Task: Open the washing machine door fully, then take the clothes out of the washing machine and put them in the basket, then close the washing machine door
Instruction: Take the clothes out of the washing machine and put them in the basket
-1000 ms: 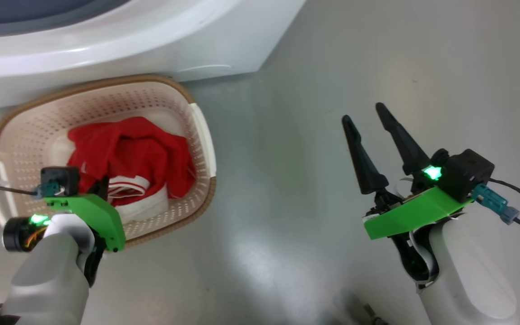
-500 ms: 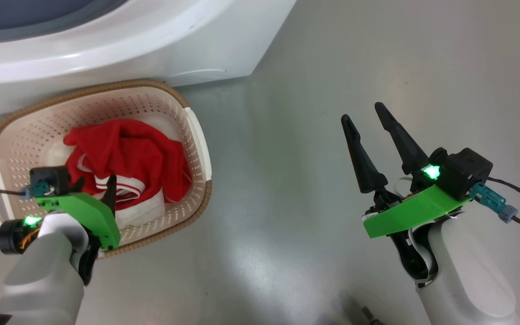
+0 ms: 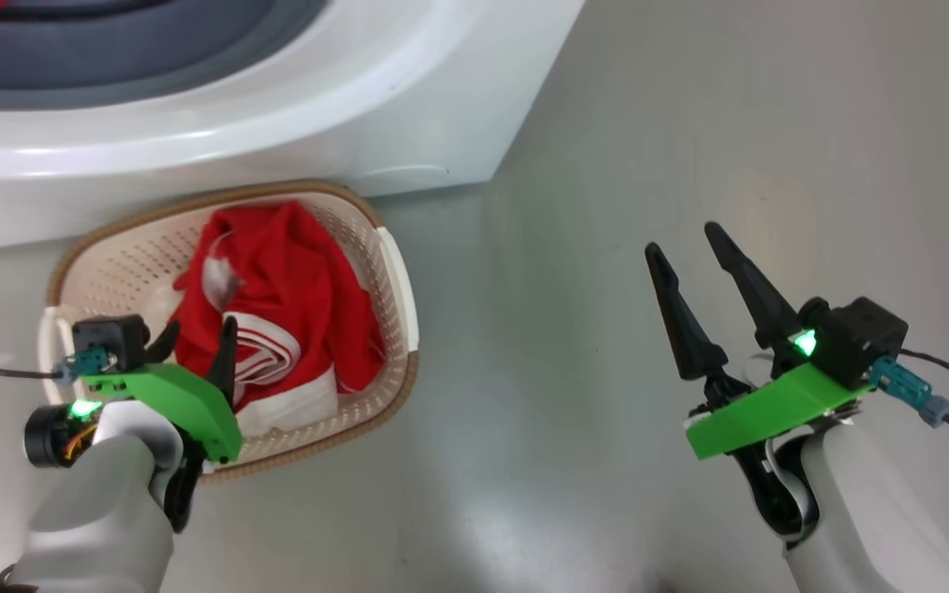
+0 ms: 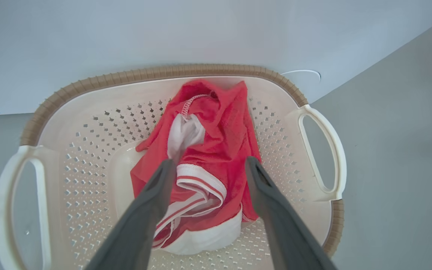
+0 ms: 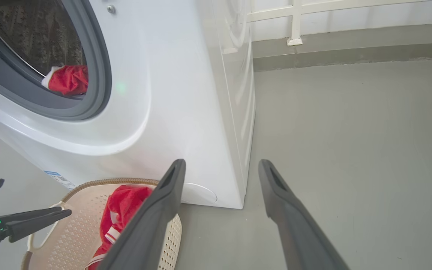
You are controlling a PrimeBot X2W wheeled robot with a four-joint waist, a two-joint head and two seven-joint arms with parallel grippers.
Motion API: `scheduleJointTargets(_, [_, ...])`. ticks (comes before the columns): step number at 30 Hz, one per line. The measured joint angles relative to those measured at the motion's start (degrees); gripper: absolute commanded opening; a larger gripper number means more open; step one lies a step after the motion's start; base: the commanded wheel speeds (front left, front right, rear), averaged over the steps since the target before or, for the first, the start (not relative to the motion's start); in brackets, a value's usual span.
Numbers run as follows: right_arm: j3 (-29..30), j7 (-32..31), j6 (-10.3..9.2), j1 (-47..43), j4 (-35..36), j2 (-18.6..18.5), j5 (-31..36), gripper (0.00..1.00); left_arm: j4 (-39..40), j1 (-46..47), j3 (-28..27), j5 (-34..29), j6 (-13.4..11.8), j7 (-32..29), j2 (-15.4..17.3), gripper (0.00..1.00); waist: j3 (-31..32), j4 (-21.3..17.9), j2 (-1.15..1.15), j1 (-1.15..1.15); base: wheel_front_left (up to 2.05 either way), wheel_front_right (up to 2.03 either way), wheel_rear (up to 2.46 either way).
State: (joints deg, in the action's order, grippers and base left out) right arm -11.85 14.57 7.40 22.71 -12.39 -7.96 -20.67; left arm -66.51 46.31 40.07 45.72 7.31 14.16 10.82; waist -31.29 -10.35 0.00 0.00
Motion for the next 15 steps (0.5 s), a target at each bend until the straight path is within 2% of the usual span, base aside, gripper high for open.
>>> scheduleJointTargets(6, [0.16, 0.00, 0.00, -1.69, -0.75, -1.60, -0.12, 1.00, 6.12, -0.66, -3.47, -0.36, 0.00, 0.13, 0.59, 1.00, 3.15, 1.89, 0.00, 0.00, 0.00, 0.00, 0.00])
scheduleJointTargets(10, [0.22, 0.00, 0.00, -1.88, -1.08, -2.65, -0.25, 1.00, 11.05, -3.46, -9.04, -4.00, 0.00, 0.14, 1.97, 1.00, 5.51, 3.06, 0.00, 0.00, 0.00, 0.00, 0.00])
scheduleJointTargets(15, [1.07, 0.00, 0.00, -4.34, -1.49, -3.85, -0.67, 1.00, 18.16, -8.26, -17.59, -10.31, 0.00, 0.14, 1.79, 1.00, 8.59, 4.48, 0.00, 0.00, 0.00, 0.00, 0.00])
